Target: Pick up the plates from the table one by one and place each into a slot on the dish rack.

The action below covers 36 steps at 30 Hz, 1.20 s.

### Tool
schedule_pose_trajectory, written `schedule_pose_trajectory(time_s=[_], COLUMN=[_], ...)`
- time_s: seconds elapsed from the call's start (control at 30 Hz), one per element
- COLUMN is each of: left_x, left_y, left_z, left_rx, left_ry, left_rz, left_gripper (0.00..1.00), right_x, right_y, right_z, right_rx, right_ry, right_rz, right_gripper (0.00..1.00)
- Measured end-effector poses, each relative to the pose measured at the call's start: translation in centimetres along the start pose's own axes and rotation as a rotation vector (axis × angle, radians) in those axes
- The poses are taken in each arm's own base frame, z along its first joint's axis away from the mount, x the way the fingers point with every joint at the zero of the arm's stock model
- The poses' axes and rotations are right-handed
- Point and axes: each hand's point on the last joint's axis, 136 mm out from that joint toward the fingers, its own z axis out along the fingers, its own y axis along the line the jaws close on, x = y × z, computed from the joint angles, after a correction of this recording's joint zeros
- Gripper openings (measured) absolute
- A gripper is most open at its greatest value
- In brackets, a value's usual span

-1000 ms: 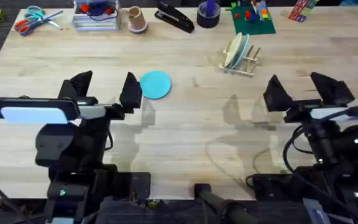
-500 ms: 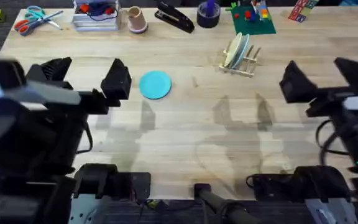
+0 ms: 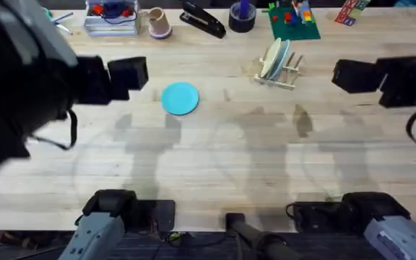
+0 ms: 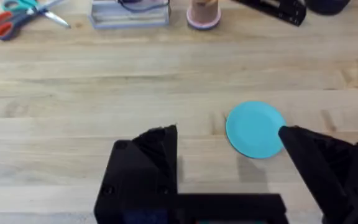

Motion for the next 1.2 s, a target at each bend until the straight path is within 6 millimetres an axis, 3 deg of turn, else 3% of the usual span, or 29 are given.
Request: schedule_pose_trajectory(time_s=[0.17, 0.43, 0.6, 0.77, 0.8, 0.97, 1.0, 1.2], left_x=[-0.3, 1.2, 2.2, 2.0, 1.9, 1.8, 1.8, 1.4], left_y=[0.0, -0.2, -0.2, -0.2, -0.2, -0.8, -0.9, -2.7], left_z=[1.5, 5.2, 6.7, 7.1, 7.1, 7.1, 7.1, 7.1], left_rx=[0.003, 0.007, 0.008, 0.008, 0.008, 0.037, 0.048, 0.171], left_ry=[0.148, 0.362, 0.429, 0.422, 0.419, 0.415, 0.415, 0.397], left_rz=[0.003, 0.008, 0.010, 0.010, 0.005, -0.001, 0.000, -0.031], left_gripper=[0.992, 0.992, 0.993, 0.992, 0.938, 0.166, 0.079, 0.042], right_x=[0.3, 0.6, 0.6, 0.7, 0.7, 0.7, 0.7, 0.7], right_y=[-0.1, 0.3, 0.6, 0.6, 0.6, 0.6, 0.6, 0.6], right_z=[1.7, 4.2, 4.3, 4.3, 4.3, 4.3, 4.3, 4.3], right_rx=[-0.001, -0.015, -0.024, -0.024, -0.024, -0.024, -0.024, -0.024], right_ry=[0.184, 0.321, 0.326, 0.329, 0.329, 0.328, 0.328, 0.329], right_rz=[0.006, -0.013, -0.027, -0.027, -0.027, -0.027, -0.027, -0.027], right_gripper=[0.995, 0.995, 0.994, 0.993, 0.993, 0.994, 0.995, 0.995])
